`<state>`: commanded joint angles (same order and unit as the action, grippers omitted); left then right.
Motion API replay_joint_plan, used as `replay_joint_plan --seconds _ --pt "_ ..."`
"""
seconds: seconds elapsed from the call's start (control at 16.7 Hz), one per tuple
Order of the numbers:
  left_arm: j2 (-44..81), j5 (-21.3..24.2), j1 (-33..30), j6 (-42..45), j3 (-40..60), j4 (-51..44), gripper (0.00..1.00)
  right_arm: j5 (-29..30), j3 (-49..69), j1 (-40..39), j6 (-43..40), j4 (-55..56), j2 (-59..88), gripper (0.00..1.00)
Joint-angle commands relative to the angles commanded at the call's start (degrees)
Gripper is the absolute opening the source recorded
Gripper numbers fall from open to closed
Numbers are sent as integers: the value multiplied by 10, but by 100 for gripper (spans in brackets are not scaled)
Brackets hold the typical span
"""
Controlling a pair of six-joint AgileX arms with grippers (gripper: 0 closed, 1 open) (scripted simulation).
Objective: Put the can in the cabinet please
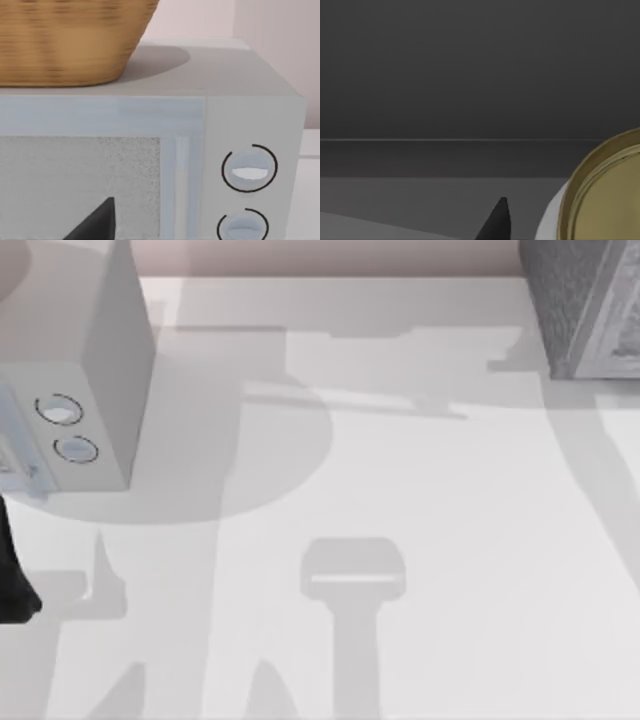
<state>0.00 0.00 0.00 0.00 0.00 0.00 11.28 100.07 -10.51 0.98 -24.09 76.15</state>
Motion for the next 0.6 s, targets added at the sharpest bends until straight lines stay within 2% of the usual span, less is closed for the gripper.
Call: replay_joint_plan --seconds 0.3,0.6 --pt "0 0 0 0 0 0 100 -3 37 6 1 -11 34 0" --pt "0 0 0 0 0 0 100 -14 220 19 0 -58 172 0"
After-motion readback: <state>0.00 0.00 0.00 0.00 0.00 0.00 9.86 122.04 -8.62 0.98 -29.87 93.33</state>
